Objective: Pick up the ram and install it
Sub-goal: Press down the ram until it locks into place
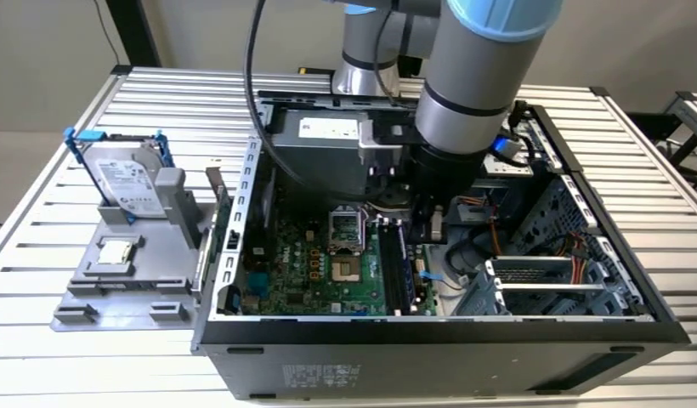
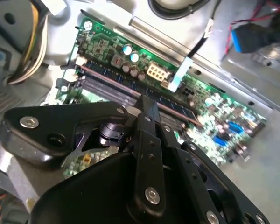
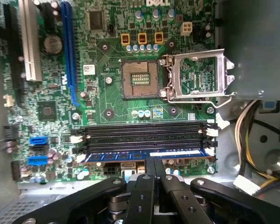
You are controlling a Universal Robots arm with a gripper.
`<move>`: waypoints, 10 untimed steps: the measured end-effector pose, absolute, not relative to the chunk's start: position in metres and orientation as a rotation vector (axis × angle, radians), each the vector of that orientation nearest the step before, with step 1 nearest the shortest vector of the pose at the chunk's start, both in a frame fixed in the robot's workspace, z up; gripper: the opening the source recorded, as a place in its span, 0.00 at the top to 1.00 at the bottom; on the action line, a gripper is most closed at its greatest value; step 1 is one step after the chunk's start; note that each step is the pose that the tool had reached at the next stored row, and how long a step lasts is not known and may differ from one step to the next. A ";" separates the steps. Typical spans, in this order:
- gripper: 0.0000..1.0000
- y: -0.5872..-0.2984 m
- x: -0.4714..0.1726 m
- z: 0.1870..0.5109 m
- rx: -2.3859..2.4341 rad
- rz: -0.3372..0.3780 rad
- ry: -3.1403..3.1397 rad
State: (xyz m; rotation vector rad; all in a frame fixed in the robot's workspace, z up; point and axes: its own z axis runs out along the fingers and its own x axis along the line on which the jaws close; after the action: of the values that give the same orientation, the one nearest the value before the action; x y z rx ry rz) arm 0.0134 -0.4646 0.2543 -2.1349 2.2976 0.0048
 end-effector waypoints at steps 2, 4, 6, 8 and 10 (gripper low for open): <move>1.00 -0.465 0.013 0.263 -2.135 0.005 2.298; 1.00 -0.465 0.013 0.272 -2.135 0.005 2.298; 1.00 -0.465 0.013 0.282 -2.135 0.005 2.298; 1.00 -0.465 0.013 0.286 -2.135 0.005 2.298; 1.00 -0.465 0.013 0.286 -2.135 0.006 2.298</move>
State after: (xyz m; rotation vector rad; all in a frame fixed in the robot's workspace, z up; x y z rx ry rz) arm 0.0134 -0.4646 0.2857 -2.1350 2.2976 0.0056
